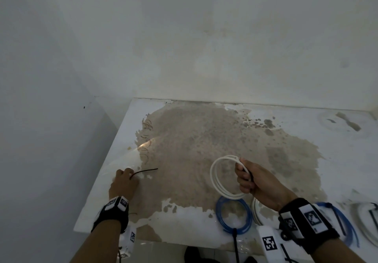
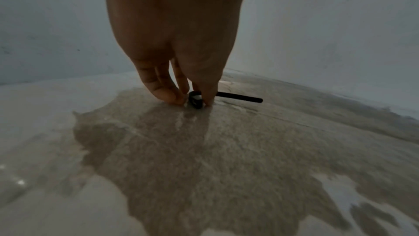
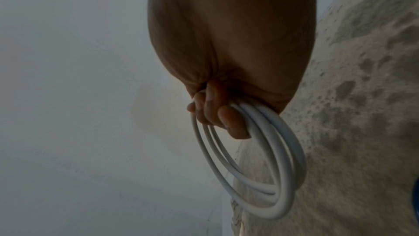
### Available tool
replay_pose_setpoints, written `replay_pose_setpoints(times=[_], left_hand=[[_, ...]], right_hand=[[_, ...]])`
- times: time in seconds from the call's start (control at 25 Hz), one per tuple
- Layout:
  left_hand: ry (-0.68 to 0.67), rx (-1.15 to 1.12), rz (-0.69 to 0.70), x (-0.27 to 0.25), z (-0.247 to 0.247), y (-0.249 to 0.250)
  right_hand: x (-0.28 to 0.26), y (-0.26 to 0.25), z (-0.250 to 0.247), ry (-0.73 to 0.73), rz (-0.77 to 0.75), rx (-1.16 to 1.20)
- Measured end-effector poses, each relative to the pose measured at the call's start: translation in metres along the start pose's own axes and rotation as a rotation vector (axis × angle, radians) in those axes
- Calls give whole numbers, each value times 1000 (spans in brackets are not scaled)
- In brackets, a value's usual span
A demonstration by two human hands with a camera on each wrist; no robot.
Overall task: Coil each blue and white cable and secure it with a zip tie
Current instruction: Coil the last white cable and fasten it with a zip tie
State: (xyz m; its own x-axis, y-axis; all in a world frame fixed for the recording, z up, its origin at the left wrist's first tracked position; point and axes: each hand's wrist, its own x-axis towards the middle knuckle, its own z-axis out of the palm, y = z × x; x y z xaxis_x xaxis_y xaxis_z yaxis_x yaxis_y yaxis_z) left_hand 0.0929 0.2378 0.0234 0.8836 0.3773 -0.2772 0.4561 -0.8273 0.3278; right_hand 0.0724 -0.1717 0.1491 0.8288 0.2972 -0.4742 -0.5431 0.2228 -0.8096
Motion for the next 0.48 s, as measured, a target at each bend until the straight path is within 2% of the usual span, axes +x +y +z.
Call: replay_pose_setpoints(times=[0.2, 0.32, 0.4, 0.48], left_hand=[[-76, -108, 5, -8, 7, 16], [-55, -362, 51, -24, 0, 50], [-196, -517, 104, -40, -11, 85], [-366, -549, 216, -56, -24, 121]], right_hand=[[-1, 5, 0, 1, 2, -28], [-2, 4, 1, 11, -6, -39], [-2, 3, -2, 24, -21, -32], [-1, 0, -7, 48, -43, -31]])
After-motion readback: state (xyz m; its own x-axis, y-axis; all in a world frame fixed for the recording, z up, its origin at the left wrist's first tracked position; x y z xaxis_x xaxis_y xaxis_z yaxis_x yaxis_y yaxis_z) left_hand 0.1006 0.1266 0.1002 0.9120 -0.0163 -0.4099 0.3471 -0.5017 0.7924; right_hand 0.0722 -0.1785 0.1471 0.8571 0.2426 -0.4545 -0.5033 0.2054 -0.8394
